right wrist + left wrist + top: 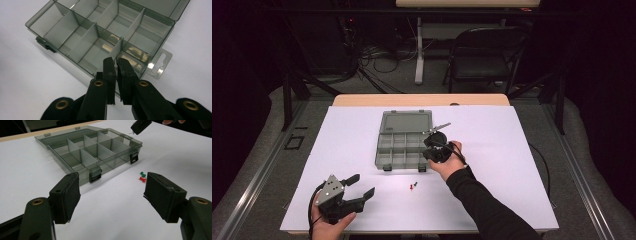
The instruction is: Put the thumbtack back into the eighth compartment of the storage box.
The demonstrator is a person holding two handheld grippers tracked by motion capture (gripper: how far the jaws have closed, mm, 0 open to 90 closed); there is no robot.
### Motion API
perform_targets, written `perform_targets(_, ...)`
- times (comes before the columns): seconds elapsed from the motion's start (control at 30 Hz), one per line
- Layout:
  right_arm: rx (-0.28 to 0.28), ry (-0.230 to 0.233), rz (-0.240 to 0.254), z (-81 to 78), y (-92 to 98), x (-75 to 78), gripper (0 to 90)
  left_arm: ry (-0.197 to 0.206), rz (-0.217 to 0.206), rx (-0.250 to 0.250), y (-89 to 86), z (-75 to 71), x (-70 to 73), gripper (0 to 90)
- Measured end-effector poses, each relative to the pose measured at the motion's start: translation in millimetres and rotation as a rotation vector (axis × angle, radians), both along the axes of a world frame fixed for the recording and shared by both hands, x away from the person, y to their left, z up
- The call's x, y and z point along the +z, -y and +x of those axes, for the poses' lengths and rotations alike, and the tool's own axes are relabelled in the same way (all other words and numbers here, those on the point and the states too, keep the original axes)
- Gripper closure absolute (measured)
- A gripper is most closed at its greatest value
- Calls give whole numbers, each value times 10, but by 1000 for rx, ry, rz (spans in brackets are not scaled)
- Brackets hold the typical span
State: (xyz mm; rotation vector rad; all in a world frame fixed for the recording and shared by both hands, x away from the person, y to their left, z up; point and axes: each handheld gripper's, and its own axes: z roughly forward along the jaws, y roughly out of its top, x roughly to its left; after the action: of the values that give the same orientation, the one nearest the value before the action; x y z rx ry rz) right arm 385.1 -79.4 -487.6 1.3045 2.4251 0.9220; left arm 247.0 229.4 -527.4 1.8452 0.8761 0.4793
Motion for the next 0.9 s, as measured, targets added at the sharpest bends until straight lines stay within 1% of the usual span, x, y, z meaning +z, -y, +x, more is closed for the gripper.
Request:
perform_targets(0.2,-24,-19,-28,79,-36,-106,852,0,1,-1,-2,1,-2,280)
perform_targets(0.4,-40,-24,-43,144,-48,-198,850,2,1,-4,-6,5,-5,280)
perform_targets(0.43,-42,-30,-50,149,-52,-205,851,1,1,-4,-7,4,-3,280)
perform_targets(0.6,-44,-28,-55,164,-67,-246,851,0,0,-4,-10,5,-4,280)
perform_targets(0.9,-48,-30,-56,162,-63,-253,839,0,-1,-4,-7,6,-6,280)
